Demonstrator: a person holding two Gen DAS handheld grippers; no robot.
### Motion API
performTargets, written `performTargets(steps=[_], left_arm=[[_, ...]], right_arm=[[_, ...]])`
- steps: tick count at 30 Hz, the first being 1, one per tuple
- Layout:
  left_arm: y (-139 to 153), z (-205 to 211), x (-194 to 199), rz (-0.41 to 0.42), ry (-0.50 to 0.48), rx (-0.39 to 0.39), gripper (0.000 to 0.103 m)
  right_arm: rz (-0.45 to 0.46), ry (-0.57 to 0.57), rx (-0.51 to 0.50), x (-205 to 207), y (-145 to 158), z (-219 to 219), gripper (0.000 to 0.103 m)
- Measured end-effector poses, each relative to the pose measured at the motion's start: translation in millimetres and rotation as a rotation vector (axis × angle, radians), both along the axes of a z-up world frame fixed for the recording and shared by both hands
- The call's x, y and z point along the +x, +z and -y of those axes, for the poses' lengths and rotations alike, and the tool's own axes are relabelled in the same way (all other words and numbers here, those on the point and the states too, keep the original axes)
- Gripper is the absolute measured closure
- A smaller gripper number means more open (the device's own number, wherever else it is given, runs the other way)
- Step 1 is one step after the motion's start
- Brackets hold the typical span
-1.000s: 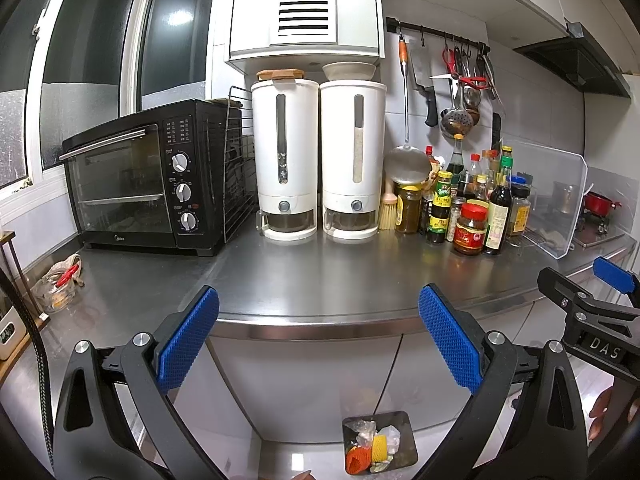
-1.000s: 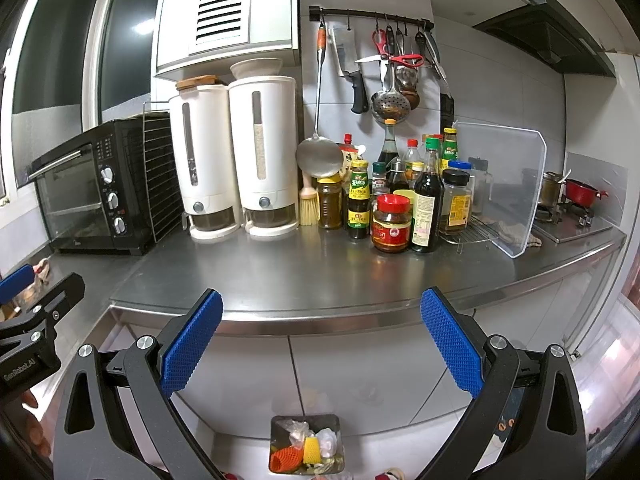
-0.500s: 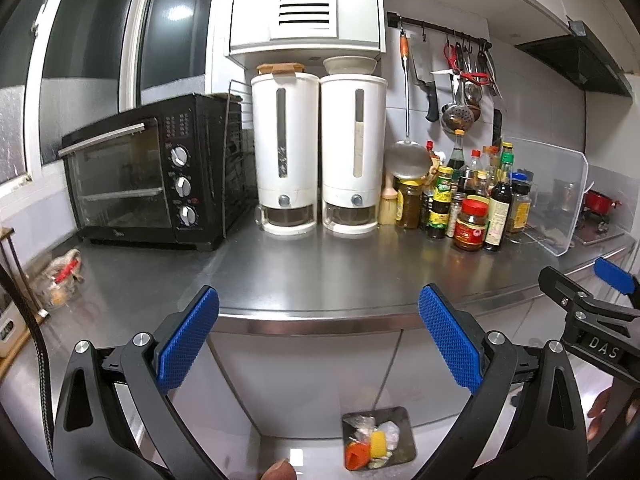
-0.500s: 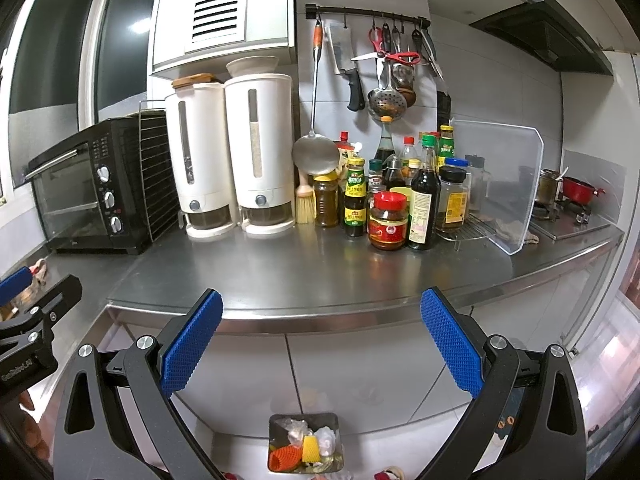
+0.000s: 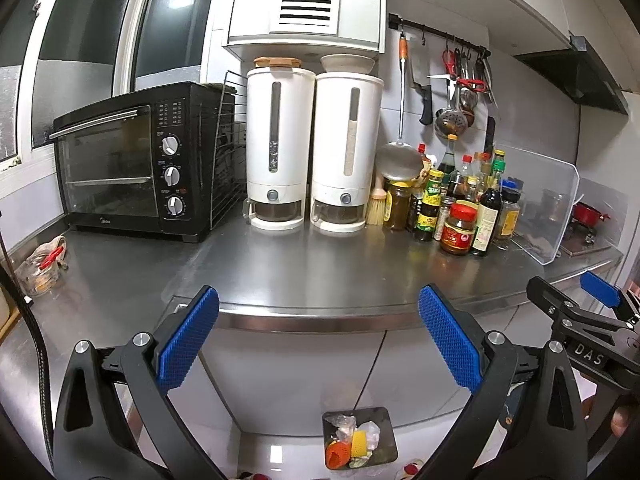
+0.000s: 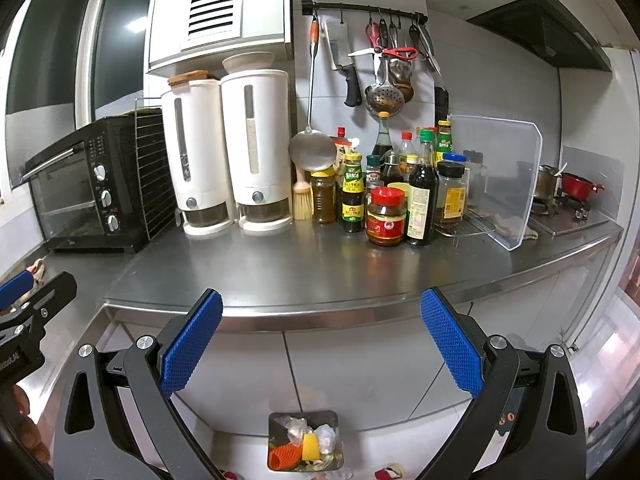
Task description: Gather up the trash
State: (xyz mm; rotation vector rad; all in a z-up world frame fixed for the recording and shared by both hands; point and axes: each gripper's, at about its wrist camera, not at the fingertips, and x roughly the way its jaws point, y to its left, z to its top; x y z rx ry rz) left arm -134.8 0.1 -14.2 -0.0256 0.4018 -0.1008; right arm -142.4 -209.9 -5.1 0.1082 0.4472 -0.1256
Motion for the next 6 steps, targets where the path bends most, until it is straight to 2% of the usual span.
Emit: performTargets(steps=[6], left_arm=[[1.5, 1.0, -1.0, 0.014, 0.040, 0.035, 0.008]], right_arm=[[-0.003, -0.002, 0.001, 0.5, 0.1, 0.0, 0.003]])
